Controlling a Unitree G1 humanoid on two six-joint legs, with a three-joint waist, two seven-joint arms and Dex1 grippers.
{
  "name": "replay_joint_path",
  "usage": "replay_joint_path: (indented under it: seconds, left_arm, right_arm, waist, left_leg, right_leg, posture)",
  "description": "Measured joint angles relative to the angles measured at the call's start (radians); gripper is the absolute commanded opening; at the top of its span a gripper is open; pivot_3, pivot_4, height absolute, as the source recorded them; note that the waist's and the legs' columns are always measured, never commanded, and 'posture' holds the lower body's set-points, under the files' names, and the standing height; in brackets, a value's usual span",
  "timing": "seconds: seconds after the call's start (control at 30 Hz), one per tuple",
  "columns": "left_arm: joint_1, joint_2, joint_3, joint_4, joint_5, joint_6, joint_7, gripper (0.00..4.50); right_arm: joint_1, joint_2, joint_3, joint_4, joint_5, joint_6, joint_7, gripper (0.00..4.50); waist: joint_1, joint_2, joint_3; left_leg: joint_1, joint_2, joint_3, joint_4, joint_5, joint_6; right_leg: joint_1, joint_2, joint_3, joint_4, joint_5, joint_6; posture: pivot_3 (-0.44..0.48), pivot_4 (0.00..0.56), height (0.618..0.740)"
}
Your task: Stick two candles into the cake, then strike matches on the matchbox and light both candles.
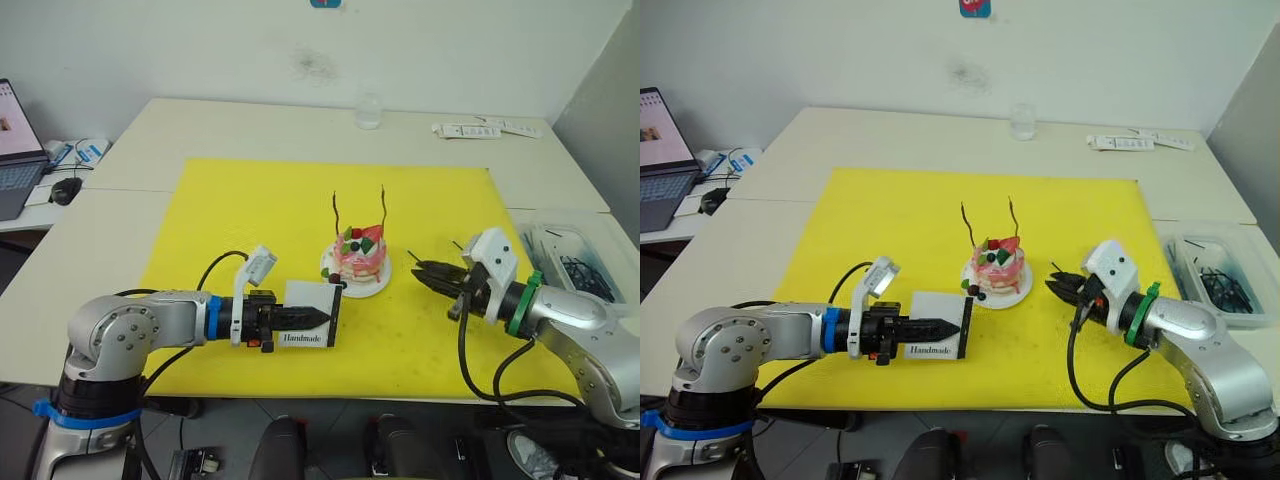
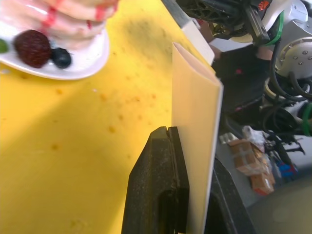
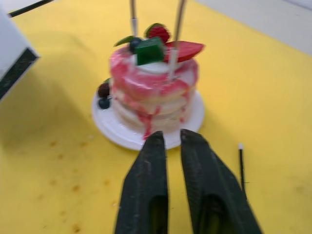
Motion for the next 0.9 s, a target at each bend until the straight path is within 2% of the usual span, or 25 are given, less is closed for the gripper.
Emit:
replay_joint_path:
  seconds: [0.03, 0.33, 0.6, 0.9]
  left_arm:
    - [0.001, -0.001, 0.011, 0.0, -0.003, -0.003, 0.009, 0.0]
    - [0.026, 0.022, 0.078, -0.017, -0.026, -0.04, 0.042, 0.0]
    - [0.027, 0.032, 0.078, -0.017, -0.026, -0.06, 0.043, 0.0]
    - [0.026, 0.038, 0.074, -0.017, -0.026, -0.068, 0.042, 0.0]
  right_arm:
    - [0.0, 0.005, 0.018, 0.037, -0.045, -0.051, -0.021, 2.01]
    - [-0.027, 0.153, 0.082, 0.426, -0.223, -0.456, -0.109, 2.01]
    - [-0.116, 0.181, 0.089, 0.606, -0.233, -0.527, -0.072, 2.01]
    - [-0.168, 0.204, 0.109, 0.664, -0.255, -0.489, -0.07, 2.01]
  waist:
    - [0.0, 0.0, 0.0]
    - [-0.001, 0.0, 0.0]
    - [-0.001, 0.0, 0.0]
    - [-0.001, 0.0, 0.0]
  left_leg:
    - [0.0, 0.0, 0.0, 0.0, 0.0, 0.0]
    - [0.0, 0.0, 0.001, 0.0, 0.0, 0.0]
    - [0.0, 0.0, 0.001, 0.0, 0.0, 0.0]
    - [0.0, 0.0, 0.001, 0.001, 0.0, 0.0]
  right_leg:
    - [0.0, 0.0, 0.0, 0.0, 0.0, 0.0]
    - [0.0, 0.001, 0.001, 0.0, 0.0, 0.001]
    - [0.0, 0.001, 0.001, 0.001, 0.0, 0.001]
    - [0.0, 0.001, 0.001, 0.001, 0.0, 0.001]
  posture:
    - [0.0, 0.15, 0.684]
    - [0.0, 0.15, 0.684]
    - [0.0, 0.15, 0.684]
    - [0.0, 0.15, 0.684]
